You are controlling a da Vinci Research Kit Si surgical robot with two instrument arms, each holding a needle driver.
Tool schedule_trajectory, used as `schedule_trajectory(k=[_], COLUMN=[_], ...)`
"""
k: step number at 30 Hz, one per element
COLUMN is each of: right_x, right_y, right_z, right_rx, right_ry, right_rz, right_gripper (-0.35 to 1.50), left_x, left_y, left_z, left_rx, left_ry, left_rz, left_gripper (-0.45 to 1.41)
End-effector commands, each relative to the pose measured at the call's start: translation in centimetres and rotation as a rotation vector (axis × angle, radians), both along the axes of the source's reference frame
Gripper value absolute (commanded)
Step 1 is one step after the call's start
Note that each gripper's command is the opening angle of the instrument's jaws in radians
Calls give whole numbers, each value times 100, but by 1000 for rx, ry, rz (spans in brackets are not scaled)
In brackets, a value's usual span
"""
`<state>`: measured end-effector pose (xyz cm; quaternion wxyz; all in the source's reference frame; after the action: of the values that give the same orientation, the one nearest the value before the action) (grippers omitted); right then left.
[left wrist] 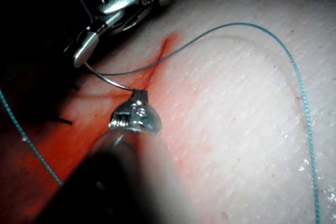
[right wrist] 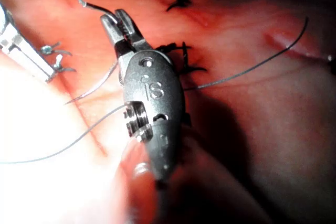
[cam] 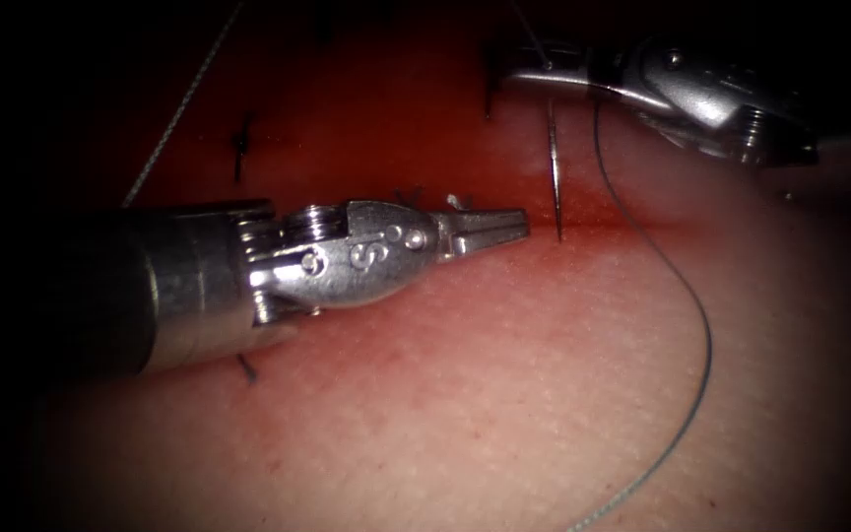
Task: Wound Closure
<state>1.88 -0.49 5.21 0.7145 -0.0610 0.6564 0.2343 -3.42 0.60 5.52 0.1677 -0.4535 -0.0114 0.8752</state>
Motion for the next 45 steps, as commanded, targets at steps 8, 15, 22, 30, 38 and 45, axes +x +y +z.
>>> schedule_trajectory(k=[8, 15, 22, 30, 38, 45], right_x=[7, 14, 21, 25, 25, 28], right_y=[10, 1, -6, -13, -24, -32], right_z=[5, 1, -4, -6, -2, 2], right_rx=[-112, -251, -383, -414, -459, -464], right_ry=[21, 0, -31, -37, -74, -83], right_rz=[29, 1, -22, -35, -82, -92], right_gripper=[-35, -35, -35, -35, -35, -35], left_x=[-11, -23, -18, -11, -20, -22], left_y=[-16, -24, -20, -34, -43, -47], left_z=[7, 16, 35, 71, 43, 36], left_rx=[41, 77, 128, 268, 281, 267], left_ry=[48, 71, 92, 232, 233, 236], left_rz=[24, 20, 17, 44, 60, 73], left_gripper=[-35, -20, -6, 31, 20, 19])
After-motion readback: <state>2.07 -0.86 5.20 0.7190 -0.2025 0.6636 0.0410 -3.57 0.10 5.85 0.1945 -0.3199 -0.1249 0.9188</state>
